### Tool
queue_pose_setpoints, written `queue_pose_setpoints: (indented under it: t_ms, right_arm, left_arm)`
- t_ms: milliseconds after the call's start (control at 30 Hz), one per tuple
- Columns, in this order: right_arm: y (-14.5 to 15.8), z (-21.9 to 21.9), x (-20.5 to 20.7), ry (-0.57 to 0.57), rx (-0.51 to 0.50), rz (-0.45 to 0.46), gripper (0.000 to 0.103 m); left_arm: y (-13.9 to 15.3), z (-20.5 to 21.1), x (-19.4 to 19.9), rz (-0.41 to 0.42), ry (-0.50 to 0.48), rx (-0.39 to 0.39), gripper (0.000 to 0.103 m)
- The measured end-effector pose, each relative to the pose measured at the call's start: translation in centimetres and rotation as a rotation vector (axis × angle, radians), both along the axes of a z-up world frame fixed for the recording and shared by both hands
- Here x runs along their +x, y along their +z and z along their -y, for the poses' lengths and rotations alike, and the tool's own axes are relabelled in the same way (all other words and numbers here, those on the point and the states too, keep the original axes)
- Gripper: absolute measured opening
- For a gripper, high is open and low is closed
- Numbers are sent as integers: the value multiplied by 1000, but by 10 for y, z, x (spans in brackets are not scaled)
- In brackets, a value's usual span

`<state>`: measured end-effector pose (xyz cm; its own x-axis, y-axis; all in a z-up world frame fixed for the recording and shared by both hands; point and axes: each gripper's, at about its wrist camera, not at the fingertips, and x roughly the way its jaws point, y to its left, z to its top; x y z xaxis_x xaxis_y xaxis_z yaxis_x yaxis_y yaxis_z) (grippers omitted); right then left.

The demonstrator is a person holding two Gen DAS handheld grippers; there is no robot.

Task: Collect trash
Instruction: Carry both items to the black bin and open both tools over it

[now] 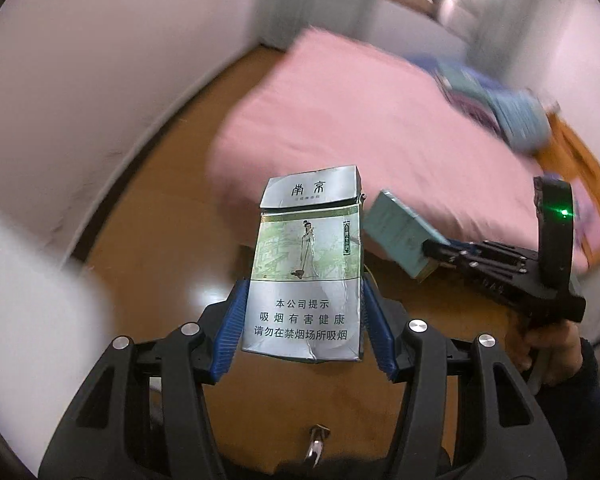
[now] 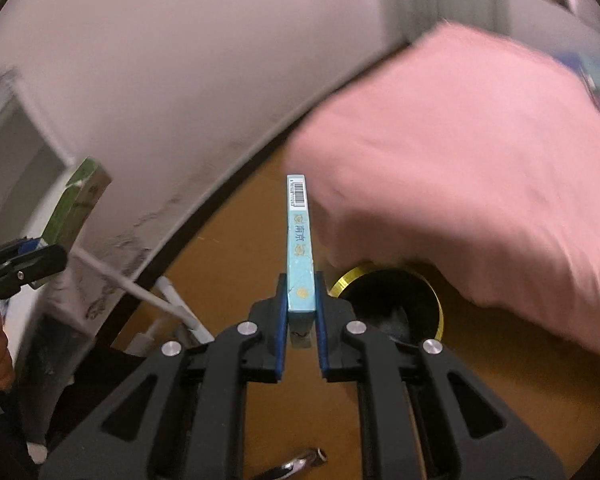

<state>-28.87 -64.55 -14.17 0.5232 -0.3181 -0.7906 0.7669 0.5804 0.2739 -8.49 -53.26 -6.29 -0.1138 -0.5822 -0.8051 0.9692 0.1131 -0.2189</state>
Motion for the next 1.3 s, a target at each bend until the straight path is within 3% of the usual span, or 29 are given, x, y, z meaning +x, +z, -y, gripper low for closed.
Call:
queue_pose_setpoints:
  t_ms: [267,433,633,667,733,767,800,1100,1200,1300]
  right_arm:
    - [-89,46,-33,-123,170,-81,12]
    - [-127,73,-41,-148,238,-96,12]
    - [-150,89,-43,-159,286,-87,13]
    - [-153,93,-44,-159,300,-80,17]
    - [-155,98,-45,-173,299,-70,42]
    - [-154,100,-47,-185,291,-62,62]
    - [-153,101,-49,-193,282,-54,66]
    - [-129,108,-85,-283,267,22,70]
    - [-117,107,-95,-307,243,25,72]
    - [-95,103,-106,-333,207,38,72]
  left_arm:
    - [-84,99,-55,-12,-205,127,54]
    - [-125,132,-71,9,-231,185,54]
    - [-172,158,-68,-1,-221,247,54]
    - [-172,157,-66,-4,-219,252,54]
    - [-177,164,-67,-6,-214,262,54]
    - [-182,168,-67,-4,-211,269,54]
    - [-185,171,-68,3,-209,274,54]
    - [-170,186,-91,16,-229,244,55]
    - [-157,187,-97,25,-226,212,75]
    - [-137,181,-101,62,-221,169,77]
